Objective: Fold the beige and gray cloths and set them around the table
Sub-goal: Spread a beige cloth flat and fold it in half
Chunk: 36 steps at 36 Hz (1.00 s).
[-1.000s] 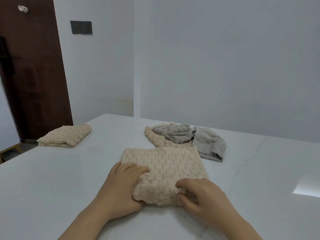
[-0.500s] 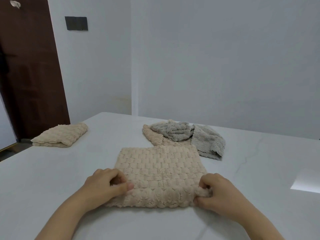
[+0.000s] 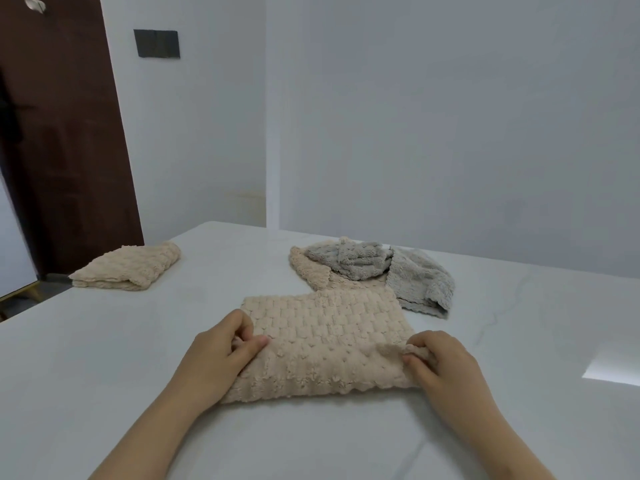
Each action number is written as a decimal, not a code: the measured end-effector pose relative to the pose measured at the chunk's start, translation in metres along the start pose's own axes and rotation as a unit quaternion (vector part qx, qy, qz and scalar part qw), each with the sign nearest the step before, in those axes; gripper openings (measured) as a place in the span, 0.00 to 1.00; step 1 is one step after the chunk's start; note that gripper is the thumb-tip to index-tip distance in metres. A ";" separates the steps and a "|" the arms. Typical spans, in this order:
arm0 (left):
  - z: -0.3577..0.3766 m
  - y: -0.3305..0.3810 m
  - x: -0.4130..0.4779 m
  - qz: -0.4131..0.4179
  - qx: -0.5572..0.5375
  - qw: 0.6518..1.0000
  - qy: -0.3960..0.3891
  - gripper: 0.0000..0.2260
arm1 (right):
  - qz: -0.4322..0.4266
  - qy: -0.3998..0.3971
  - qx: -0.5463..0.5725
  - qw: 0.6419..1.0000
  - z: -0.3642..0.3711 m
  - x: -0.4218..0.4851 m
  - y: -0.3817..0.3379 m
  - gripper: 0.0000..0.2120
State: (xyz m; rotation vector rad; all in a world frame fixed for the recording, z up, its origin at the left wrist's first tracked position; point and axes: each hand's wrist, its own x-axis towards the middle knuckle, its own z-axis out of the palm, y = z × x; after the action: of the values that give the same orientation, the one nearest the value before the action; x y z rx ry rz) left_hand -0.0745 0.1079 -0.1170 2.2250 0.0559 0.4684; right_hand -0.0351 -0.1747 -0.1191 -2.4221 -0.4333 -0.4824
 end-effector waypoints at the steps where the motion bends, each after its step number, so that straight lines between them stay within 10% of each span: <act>1: 0.000 0.001 -0.001 -0.004 0.013 1.000 -0.007 0.10 | 0.003 0.009 0.027 1.000 0.002 -0.001 -0.004 0.17; 16: -0.008 -0.002 -0.003 -0.065 -0.025 0.976 -0.206 0.10 | 0.070 -0.148 -0.008 0.986 -0.016 -0.002 -0.016 0.08; 27: -0.014 0.001 -0.004 -0.107 -0.029 0.981 -0.157 0.11 | 0.146 -0.004 0.122 0.982 -0.013 -0.002 -0.008 0.07; 36: 0.000 0.003 -0.001 -0.020 -0.042 0.998 0.040 0.11 | 0.176 -0.020 0.119 0.977 -0.011 -0.002 -0.008 0.05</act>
State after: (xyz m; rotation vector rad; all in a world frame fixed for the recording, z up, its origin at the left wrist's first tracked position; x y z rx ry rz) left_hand -0.0759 0.1055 -0.1153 2.1190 0.1197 0.5291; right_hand -0.0427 -0.1757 -0.1074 -2.2126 -0.0672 -0.2131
